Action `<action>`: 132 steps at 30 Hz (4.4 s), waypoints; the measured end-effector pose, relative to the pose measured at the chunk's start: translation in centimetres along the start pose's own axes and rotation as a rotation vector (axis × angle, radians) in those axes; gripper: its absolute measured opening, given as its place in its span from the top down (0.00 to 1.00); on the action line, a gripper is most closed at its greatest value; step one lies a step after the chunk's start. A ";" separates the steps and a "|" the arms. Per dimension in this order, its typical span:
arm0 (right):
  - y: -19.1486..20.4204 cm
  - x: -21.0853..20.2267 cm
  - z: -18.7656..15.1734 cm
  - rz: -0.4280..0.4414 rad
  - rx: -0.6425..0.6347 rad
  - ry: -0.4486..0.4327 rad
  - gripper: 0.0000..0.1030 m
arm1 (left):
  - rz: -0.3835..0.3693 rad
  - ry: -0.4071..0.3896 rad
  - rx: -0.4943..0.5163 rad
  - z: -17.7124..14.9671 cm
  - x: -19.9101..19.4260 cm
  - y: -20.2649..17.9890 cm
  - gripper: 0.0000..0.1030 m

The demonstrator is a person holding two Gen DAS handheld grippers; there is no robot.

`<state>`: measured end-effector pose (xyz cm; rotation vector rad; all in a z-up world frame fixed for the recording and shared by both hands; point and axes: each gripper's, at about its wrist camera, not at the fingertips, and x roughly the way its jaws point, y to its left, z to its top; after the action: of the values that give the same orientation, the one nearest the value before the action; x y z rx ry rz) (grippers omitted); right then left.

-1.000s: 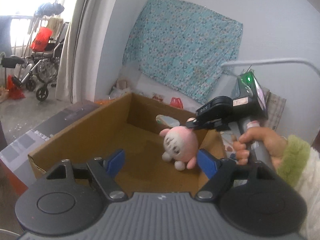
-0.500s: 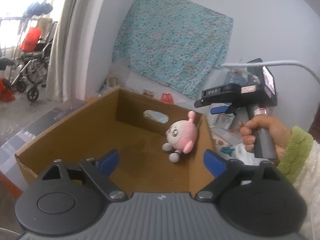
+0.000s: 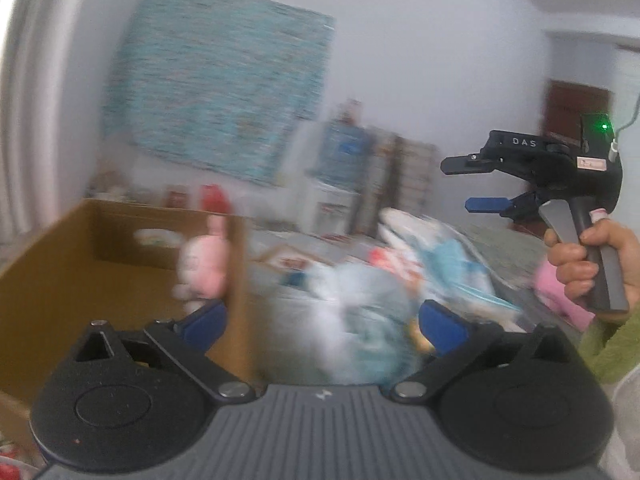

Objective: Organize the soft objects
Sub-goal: 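Reach the right tool to the blue bandage box and close on it, then lift the blue bandage box with the right tool and carry it toward the cardboard box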

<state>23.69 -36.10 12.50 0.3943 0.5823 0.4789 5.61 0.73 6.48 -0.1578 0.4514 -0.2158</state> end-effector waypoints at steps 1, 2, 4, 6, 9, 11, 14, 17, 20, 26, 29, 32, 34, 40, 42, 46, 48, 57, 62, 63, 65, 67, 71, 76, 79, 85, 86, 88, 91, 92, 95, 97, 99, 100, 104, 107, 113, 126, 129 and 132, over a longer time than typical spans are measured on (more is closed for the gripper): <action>-1.3 -1.2 -0.4 -0.014 0.018 0.003 0.21 | -0.023 0.008 0.015 -0.2 0.3 -0.9 0.00; -2.6 -2.3 -0.8 -0.028 0.038 0.007 0.21 | -0.048 0.014 0.035 -0.3 0.8 -2.0 0.00; -5.0 -4.3 -1.8 -0.059 0.073 0.019 0.21 | -0.083 0.026 0.071 -0.7 1.7 -3.9 0.00; -7.0 -5.6 -2.8 -0.084 0.099 0.031 0.21 | -0.115 0.038 0.112 -0.9 2.9 -6.1 0.00; -9.6 -6.6 -4.2 -0.085 0.144 0.039 0.21 | -0.147 0.070 0.162 -1.1 5.2 -8.7 0.00; -11.1 -6.9 -4.9 -0.072 0.174 0.045 0.21 | -0.161 0.090 0.178 -1.0 6.7 -10.0 0.00; -12.3 -6.3 -5.3 -0.055 0.198 0.054 0.21 | -0.161 0.101 0.205 -0.8 8.8 -11.5 0.00; -12.6 -4.3 -4.9 -0.046 0.195 0.073 0.21 | -0.150 0.104 0.240 -0.7 10.7 -12.8 0.01; -12.8 -2.3 -3.9 -0.063 0.174 0.085 0.21 | -0.155 0.113 0.237 0.0 12.4 -13.5 0.01; -15.1 -0.2 -2.1 -0.134 0.173 0.044 0.21 | -0.143 0.155 0.144 1.5 15.6 -12.7 0.07; -17.5 0.8 -1.9 -0.190 0.196 0.041 0.21 | -0.144 0.180 0.115 1.4 16.7 -12.1 0.13; -20.5 2.4 -2.3 -0.239 0.228 0.064 0.22 | -0.150 0.215 0.113 0.9 17.9 -12.0 0.21; -22.3 3.8 -2.7 -0.261 0.246 0.081 0.30 | -0.158 0.240 0.108 0.4 18.6 -12.2 0.25; -25.5 7.2 -3.3 -0.290 0.260 0.126 0.54 | -0.154 0.268 0.113 -0.4 19.7 -12.4 0.27; -25.9 7.8 -3.6 -0.284 0.253 0.136 0.57 | -0.153 0.271 0.117 -0.5 19.8 -12.4 0.27; -25.3 7.7 -3.6 -0.271 0.227 0.108 0.70 | -0.153 0.275 0.133 -0.8 19.8 -12.9 0.27; -24.7 6.9 -3.4 -0.270 0.209 0.088 0.74 | -0.160 0.271 0.144 -0.9 19.6 -13.2 0.27; -22.3 0.4 -4.4 -0.307 0.187 -0.025 0.82 | -0.260 0.252 0.171 -1.2 16.8 -14.4 0.20; -21.2 -4.7 -7.2 -0.320 0.206 -0.063 0.82 | -0.354 0.284 0.237 -2.6 15.4 -16.1 0.19; -21.0 -5.7 -8.0 -0.319 0.220 -0.064 0.82 | -0.372 0.293 0.247 -3.0 15.1 -16.4 0.18; -20.9 -7.5 -9.8 -0.305 0.250 -0.065 0.82 | -0.406 0.310 0.262 -3.8 14.6 -17.0 0.17; -20.9 -9.1 -11.8 -0.282 0.299 -0.064 0.82 | -0.433 0.327 0.280 -4.8 14.2 -17.6 0.16; -21.3 -10.7 -15.5 -0.264 0.371 -0.056 0.82 | -0.475 0.372 0.327 -6.8 14.3 -19.4 0.15; -23.1 -11.6 -18.3 -0.197 0.470 -0.070 0.82 | -0.497 0.411 0.361 -8.2 15.2 -21.2 0.13; -23.9 -11.5 -19.0 -0.161 0.500 -0.073 0.82 | -0.486 0.420 0.367 -8.4 16.3 -22.3 0.10; -25.6 -11.1 -19.6 -0.093 0.566 -0.077 0.82 | -0.473 0.471 0.385 -8.6 19.2 -24.9 0.10; -25.8 -11.0 -19.8 -0.081 0.576 -0.077 0.82 | -0.468 0.494 0.383 -8.8 20.0 -25.3 0.10; -26.2 -10.9 -20.0 -0.067 0.590 -0.076 0.81 | -0.458 0.531 0.371 -9.1 21.3 -25.9 0.10; -26.5 -10.9 -20.1 -0.046 0.607 -0.074 0.81 | -0.458 0.565 0.348 -9.3 22.8 -26.4 0.10; -26.6 -10.9 -20.1 -0.041 0.610 -0.074 0.81 | -0.461 0.576 0.339 -9.4 23.2 -26.5 0.10; -27.0 -10.8 -20.2 -0.027 0.628 -0.074 0.81 | -0.464 0.605 0.317 -9.6 24.3 -26.7 0.11; -27.4 -10.7 -20.4 -0.010 0.648 -0.075 0.81 | -0.464 0.614 0.304 -9.7 24.6 -26.6 0.18; -27.7 -10.6 -20.7 0.024 0.679 -0.075 0.81 | -0.468 0.626 0.279 -9.7 24.9 -26.3 0.24; -27.7 -10.5 -20.8 0.040 0.691 -0.077 0.81 | -0.465 0.628 0.269 -9.7 24.9 -26.2 0.25; -27.0 -10.4 -20.6 0.057 0.673 -0.074 0.81 | -0.462 0.616 0.249 -9.5 24.4 -25.5 0.27; -26.1 -10.5 -20.2 0.075 0.652 -0.077 0.81 | -0.463 0.593 0.236 -8.9 23.5 -24.9 0.27; -23.5 -11.0 -19.0 0.113 0.592 -0.080 0.81 | -0.468 0.532 0.214 -7.4 20.6 -23.4 0.27; -11.0 -9.8 -14.2 0.255 0.334 0.024 0.81 | -0.429 0.307 0.094 -3.8 10.6 -13.9 0.27; -7.1 -7.7 -12.7 0.319 0.268 0.071 0.81 | -0.363 0.235 0.054 -2.7 7.9 -10.3 0.27; -2.9 -4.2 -10.9 0.397 0.215 0.130 0.81 | -0.271 0.179 0.000 -1.4 5.6 -6.1 0.27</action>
<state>14.95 -38.27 4.49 0.6942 0.6874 0.8305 8.82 -6.66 4.12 -0.2007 0.6085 -0.4984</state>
